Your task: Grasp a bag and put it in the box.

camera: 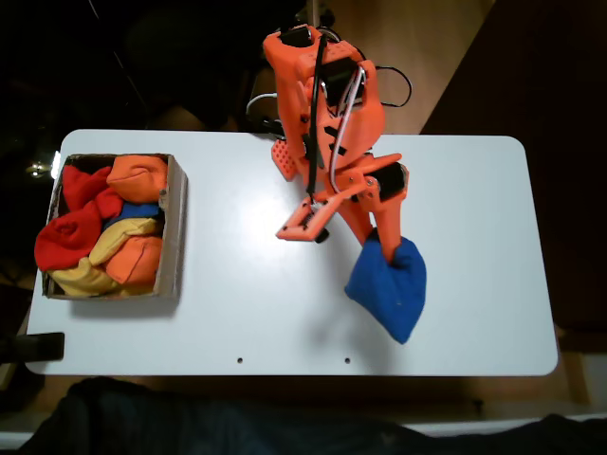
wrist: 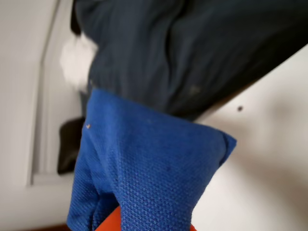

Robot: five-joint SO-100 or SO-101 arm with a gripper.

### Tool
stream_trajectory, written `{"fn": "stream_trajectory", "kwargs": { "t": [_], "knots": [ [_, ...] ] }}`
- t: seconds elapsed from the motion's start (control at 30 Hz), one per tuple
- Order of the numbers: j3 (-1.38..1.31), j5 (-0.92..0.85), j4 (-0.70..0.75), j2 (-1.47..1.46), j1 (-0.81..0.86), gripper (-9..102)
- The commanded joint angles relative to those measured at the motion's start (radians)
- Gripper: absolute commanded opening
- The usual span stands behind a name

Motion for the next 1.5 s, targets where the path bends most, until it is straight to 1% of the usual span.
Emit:
{"fn": "stream_trajectory", "kwargs": {
  "t": [0.0, 0.3, 1.13, 1.33, 1.47],
  "knots": [
    [-0.115, 0.009, 0.017, 0.064, 0.046, 0],
    [-0.173, 0.020, 0.086, 0.071, 0.133, 0],
    [-0.486, 0.164, 0.316, -0.025, 0.301, 0],
    [-0.607, 0.236, 0.403, -0.074, 0.393, 0],
    [-0.660, 0.265, 0.416, -0.101, 0.472, 0]
  ]
}}
